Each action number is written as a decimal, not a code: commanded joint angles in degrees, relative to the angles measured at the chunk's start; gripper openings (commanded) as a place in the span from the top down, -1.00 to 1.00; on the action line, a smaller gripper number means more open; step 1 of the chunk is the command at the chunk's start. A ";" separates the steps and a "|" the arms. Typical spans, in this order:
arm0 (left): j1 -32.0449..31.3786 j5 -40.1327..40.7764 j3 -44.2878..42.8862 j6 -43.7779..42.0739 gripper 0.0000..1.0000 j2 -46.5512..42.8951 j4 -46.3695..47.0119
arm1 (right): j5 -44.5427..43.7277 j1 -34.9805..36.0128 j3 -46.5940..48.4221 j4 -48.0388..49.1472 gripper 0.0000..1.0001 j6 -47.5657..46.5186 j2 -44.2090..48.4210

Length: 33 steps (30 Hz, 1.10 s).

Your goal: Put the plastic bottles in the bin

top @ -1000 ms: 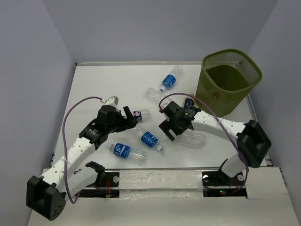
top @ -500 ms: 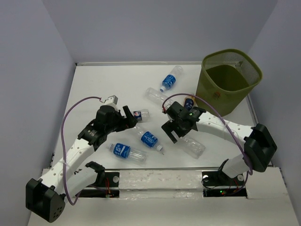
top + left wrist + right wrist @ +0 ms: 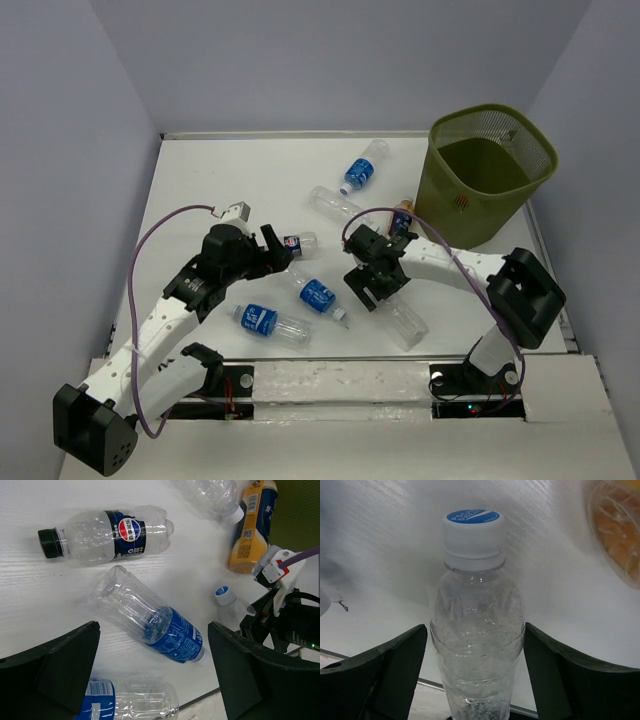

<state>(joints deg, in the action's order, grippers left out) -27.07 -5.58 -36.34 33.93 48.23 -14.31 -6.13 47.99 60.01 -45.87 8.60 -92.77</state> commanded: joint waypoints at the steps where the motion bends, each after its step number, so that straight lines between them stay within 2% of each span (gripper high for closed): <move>1: -0.35 -0.83 0.21 -0.71 -0.98 -0.59 2.53 | 2.17 -0.44 2.22 2.18 -0.54 1.50 -1.35; 2: -0.35 -0.83 0.30 -0.62 -0.98 -0.68 2.62 | 2.18 -0.44 2.39 2.19 -0.47 1.59 -1.79; 3: -0.35 -0.83 0.39 -0.54 -0.98 -0.77 2.62 | 1.48 -0.44 2.57 2.19 -0.27 1.77 -2.15; 6: -0.35 -0.92 0.39 -0.53 -0.98 -0.68 2.70 | -0.19 -0.44 2.48 1.66 0.10 2.21 -0.84; 9: -0.35 -1.27 0.39 -0.45 -0.98 -0.33 3.05 | -2.12 -0.44 3.79 -2.28 0.24 3.70 4.16; 14: -0.35 -1.45 0.56 -0.10 -0.98 -0.06 3.23 | -3.62 -0.44 10.99 -5.55 0.28 2.48 14.44; 16: -0.35 -1.62 0.65 -0.01 -0.98 -0.06 3.41 | -6.86 -0.44 18.19 -5.38 0.28 1.51 18.23; 18: -0.35 -1.80 0.65 0.17 -0.98 0.20 3.58 | -11.60 -1.13 24.51 -4.15 0.28 0.02 19.38; 20: -0.44 -2.06 1.00 0.34 -0.98 0.29 3.76 | -20.21 -3.06 34.27 -0.29 0.28 -1.48 19.91; 22: -0.35 -2.06 1.18 0.34 -0.98 0.11 3.93 | -27.05 -9.73 41.29 5.75 0.31 -3.49 19.91; 23: -0.44 -1.71 1.35 0.34 -0.98 -0.41 4.02 | -28.31 -16.19 43.94 8.05 0.34 -3.85 19.91; 24: -0.44 -1.28 1.44 0.34 -0.98 -0.76 4.11 | -28.32 -16.26 43.97 10.51 0.34 -4.38 19.82; 25: -0.44 -0.84 1.71 1.30 -0.98 -1.29 4.37 | -28.50 -21.91 44.49 13.23 0.34 -4.73 19.82; 29: -0.88 -1.36 3.90 4.37 -0.98 -3.31 7.18 | -31.48 -30.83 44.32 27.64 0.34 -7.98 17.11; 33: -2.63 0.83 4.87 5.88 -0.98 -3.05 7.80 | -30.87 -38.74 43.01 31.62 0.34 -7.72 13.94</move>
<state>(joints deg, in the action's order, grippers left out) -28.23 -6.50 -32.42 37.43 45.58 -10.00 -34.72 14.44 104.12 -23.92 2.96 -74.81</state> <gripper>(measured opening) 0.989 0.642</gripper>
